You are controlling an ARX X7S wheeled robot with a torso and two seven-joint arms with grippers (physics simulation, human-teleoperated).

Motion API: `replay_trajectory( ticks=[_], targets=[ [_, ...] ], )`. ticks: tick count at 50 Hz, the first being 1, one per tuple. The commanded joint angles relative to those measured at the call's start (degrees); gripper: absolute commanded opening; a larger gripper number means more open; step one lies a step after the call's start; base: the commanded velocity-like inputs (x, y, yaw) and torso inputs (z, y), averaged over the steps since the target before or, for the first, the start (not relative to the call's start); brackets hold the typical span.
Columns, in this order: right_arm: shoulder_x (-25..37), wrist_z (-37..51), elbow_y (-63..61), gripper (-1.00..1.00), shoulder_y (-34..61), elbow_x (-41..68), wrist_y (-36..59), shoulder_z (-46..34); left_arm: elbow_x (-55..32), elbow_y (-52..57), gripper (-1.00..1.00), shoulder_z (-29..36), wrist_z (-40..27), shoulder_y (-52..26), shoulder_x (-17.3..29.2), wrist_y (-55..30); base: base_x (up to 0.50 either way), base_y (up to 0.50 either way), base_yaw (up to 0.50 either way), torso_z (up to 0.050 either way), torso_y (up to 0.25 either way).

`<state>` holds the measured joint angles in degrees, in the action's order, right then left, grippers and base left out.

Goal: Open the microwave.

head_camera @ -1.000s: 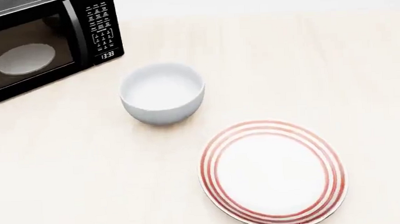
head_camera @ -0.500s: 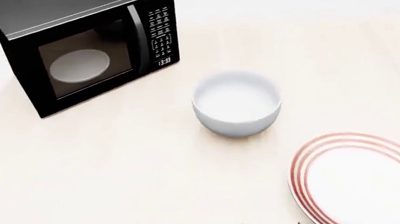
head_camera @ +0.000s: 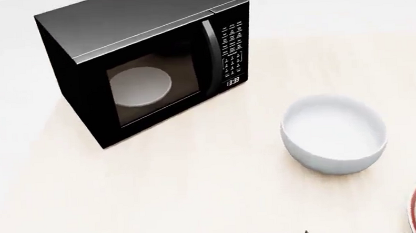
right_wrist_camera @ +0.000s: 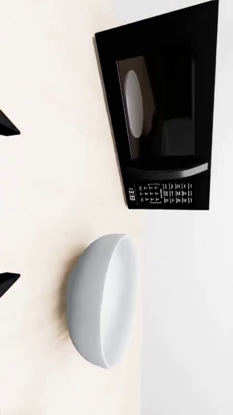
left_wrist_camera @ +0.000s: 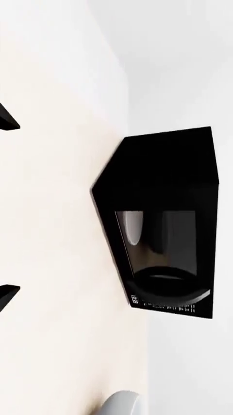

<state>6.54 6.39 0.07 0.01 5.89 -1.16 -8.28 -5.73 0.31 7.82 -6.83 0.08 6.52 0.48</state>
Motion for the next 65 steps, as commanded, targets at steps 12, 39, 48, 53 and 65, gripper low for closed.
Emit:
replay_trajectory(
  ticks=[12,39,48,53,65],
  targets=[
    [1.2,0.5,0.3,1.00,0.2,1.5,-0.7,-1.2,-1.0,-0.2,1.00,1.3,-1.2,-0.3,0.9,0.2,0.50,0.23,0.00,0.000,0.000],
    [2.1,1.7,0.3,1.00,0.3,2.4,-1.0,-2.3,-2.1,-0.3,1.00,2.5,-2.2,-0.4,2.0,0.5,0.50,0.21,0.00,0.000,0.000],
    [2.2,2.1,0.2,1.00,0.3,2.9,-0.7,-2.6,-3.2,0.5,1.00,2.8,-2.1,-0.3,2.4,0.0,0.15,0.01,0.00,0.000,0.000],
    [2.4,2.4,0.1,1.00,0.3,3.0,-1.1,-2.7,-1.9,0.4,1.00,3.5,-2.7,-0.2,2.6,0.5,0.00,0.00,0.00,0.000,-0.023],
    [2.8,2.9,0.0,1.00,0.2,3.1,-1.4,-3.2,-2.7,0.1,1.00,3.7,-2.9,-0.4,2.9,0.6,0.00,0.00,0.00,0.004,-0.248]
  ],
)
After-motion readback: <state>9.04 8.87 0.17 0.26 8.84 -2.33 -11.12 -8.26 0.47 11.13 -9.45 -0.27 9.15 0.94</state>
